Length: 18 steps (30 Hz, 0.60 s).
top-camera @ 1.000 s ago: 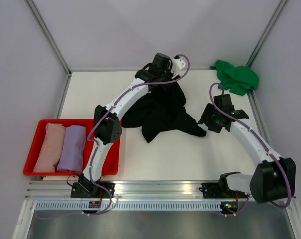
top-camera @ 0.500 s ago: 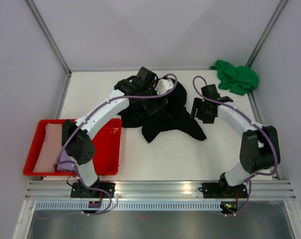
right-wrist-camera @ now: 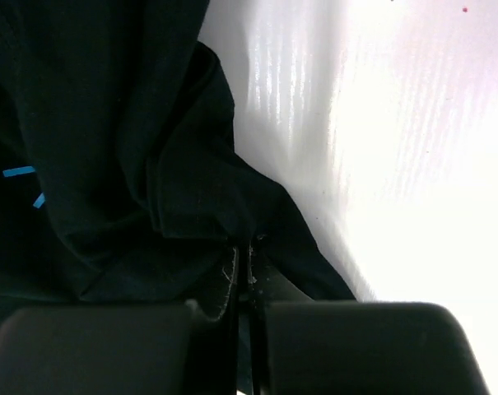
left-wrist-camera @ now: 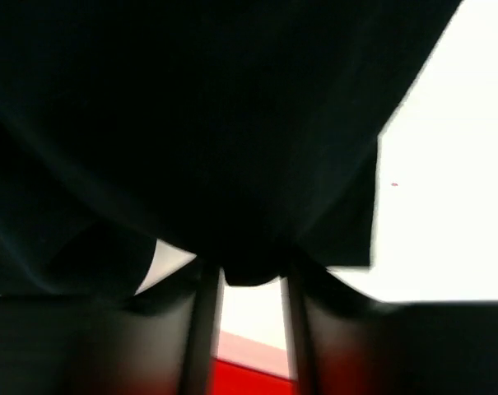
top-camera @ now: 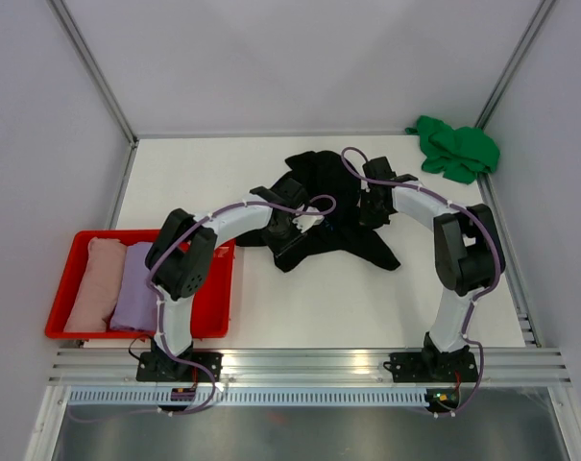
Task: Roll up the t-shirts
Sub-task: Flatten the tshirt
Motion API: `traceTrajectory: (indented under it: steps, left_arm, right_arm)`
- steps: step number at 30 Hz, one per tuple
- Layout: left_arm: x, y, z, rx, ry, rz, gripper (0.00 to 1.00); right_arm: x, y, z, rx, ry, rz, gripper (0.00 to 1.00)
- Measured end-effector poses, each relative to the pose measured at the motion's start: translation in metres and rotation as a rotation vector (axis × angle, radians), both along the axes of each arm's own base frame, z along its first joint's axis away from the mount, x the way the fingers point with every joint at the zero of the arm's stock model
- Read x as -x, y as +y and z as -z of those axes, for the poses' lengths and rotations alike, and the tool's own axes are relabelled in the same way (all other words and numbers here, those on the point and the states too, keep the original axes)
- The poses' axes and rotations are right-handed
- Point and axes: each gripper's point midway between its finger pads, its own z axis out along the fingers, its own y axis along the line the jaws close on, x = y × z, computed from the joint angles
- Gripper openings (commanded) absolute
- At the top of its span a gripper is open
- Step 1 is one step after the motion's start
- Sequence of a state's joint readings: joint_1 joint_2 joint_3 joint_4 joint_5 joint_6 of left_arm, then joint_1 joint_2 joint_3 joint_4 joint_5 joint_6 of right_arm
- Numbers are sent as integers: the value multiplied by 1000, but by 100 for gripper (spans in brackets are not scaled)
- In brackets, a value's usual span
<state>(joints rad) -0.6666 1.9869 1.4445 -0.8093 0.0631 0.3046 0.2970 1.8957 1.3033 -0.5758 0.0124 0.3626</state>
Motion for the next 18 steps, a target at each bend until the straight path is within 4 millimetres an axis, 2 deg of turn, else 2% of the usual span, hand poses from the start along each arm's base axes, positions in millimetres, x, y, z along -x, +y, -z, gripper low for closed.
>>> traceTrajectory:
  steps: [2, 5, 8, 12, 14, 16, 18]
  left_arm:
    - [1, 0, 4, 3, 0, -13, 3]
    - [-1, 1, 5, 7, -9, -16, 2]
    - [-9, 5, -4, 19, -38, -29, 2]
    - [-32, 21, -31, 62, -117, -57, 2]
    - [-43, 24, -50, 114, -165, -62, 2]
    - [-47, 17, -69, 181, -202, -34, 2]
    - [-41, 11, -80, 220, -213, 2, 2]
  right_arm:
    - [0, 0, -2, -14, 1, 7, 0]
    - [2, -4, -11, -28, -14, 25, 0]
    - [8, -23, -33, -42, -65, 87, 0]
    - [23, -86, -63, -88, -145, 274, 0]
    - [35, -111, -64, -131, -142, 370, 0]
    - [48, -120, -55, -173, -112, 427, 1]
    - [62, -122, -42, -206, -60, 470, 6]
